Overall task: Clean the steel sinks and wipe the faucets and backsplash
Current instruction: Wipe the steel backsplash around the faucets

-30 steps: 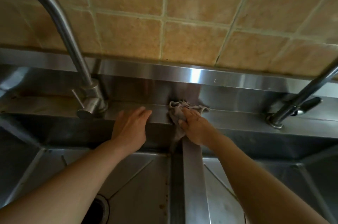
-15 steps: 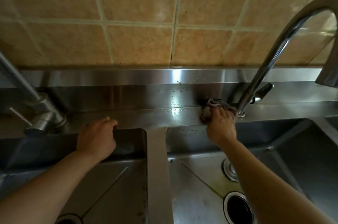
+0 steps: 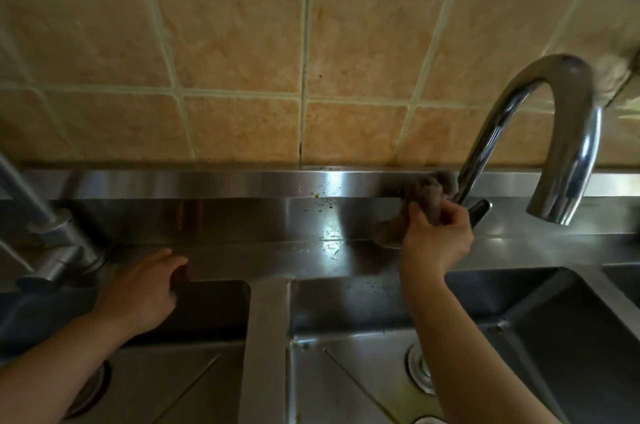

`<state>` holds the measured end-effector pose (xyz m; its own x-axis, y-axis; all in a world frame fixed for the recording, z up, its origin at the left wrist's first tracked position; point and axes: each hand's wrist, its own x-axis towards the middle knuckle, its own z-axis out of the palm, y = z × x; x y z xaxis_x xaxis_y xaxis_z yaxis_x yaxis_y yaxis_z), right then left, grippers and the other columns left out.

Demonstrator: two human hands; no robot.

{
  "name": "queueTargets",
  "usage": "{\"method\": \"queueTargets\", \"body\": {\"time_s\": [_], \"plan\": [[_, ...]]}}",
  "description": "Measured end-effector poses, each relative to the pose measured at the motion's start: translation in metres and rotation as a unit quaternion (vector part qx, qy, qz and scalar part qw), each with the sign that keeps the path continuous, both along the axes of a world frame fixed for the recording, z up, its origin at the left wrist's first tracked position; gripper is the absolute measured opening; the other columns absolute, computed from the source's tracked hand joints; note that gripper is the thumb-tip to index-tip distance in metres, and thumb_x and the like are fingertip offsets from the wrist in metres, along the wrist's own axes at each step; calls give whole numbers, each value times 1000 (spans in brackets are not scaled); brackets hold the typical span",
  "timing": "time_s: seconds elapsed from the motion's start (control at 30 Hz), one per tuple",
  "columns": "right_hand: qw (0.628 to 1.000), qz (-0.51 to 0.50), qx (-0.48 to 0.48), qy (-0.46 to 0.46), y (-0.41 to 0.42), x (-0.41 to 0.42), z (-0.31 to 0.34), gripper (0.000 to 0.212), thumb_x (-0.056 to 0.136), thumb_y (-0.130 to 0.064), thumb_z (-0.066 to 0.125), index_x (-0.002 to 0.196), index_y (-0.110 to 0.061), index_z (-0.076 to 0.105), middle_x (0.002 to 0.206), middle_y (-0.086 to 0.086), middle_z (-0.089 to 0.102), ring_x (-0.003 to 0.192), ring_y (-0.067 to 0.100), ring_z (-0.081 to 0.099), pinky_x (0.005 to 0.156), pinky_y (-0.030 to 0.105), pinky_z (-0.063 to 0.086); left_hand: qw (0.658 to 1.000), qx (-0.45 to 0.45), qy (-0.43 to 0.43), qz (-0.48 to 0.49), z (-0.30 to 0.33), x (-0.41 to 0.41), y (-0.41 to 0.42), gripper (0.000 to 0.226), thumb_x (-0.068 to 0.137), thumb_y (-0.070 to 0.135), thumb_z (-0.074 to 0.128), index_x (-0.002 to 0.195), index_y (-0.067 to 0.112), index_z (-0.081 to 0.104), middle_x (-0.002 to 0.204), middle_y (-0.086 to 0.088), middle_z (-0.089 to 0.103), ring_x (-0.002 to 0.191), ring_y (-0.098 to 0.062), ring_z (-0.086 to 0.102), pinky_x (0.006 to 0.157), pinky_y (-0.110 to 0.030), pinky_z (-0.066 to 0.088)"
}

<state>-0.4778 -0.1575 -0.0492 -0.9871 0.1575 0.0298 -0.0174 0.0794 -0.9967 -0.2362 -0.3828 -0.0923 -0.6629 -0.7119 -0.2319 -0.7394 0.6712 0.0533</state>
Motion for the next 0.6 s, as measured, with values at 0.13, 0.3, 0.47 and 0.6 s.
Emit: {"method": "queueTargets", "body": {"time_s": [0.13, 0.3, 0.47, 0.6], "plan": [[998, 42, 31, 20, -31, -10, 2, 25, 90, -25, 62, 114, -17, 59, 134, 5, 28, 125, 21, 36, 106, 25, 33, 1000, -17, -25, 6, -2, 11, -2, 66, 86, 28, 53, 146, 39, 28, 155, 8, 23, 141, -15, 26, 111, -34, 27], [998, 46, 22, 19, -72, 16, -11, 43, 92, -9, 51, 134, -17, 43, 138, 11, 23, 117, 25, 41, 106, 32, 34, 1000, 0, -25, -2, -5, 18, -4, 73, 86, 24, 53, 148, 42, 19, 157, 10, 16, 141, -18, 22, 114, -38, 23], [974, 98, 160, 129, -137, 79, -25, 41, 79, 8, 47, 118, -5, 51, 129, 20, 30, 116, 34, 33, 90, 30, 34, 1000, -6, -15, -18, -5, 21, -6, 74, 87, 22, 53, 149, 42, 17, 157, 10, 13, 141, -18, 21, 113, -36, 25], [934, 147, 266, 189, -166, 104, -32, 33, 86, -6, 52, 117, -13, 49, 125, 18, 33, 116, 36, 32, 85, 46, 45, 999, -14, -6, -30, -8, 25, -8, 72, 87, 22, 52, 148, 42, 19, 155, 11, 17, 138, -15, 24, 111, -34, 27]]}}
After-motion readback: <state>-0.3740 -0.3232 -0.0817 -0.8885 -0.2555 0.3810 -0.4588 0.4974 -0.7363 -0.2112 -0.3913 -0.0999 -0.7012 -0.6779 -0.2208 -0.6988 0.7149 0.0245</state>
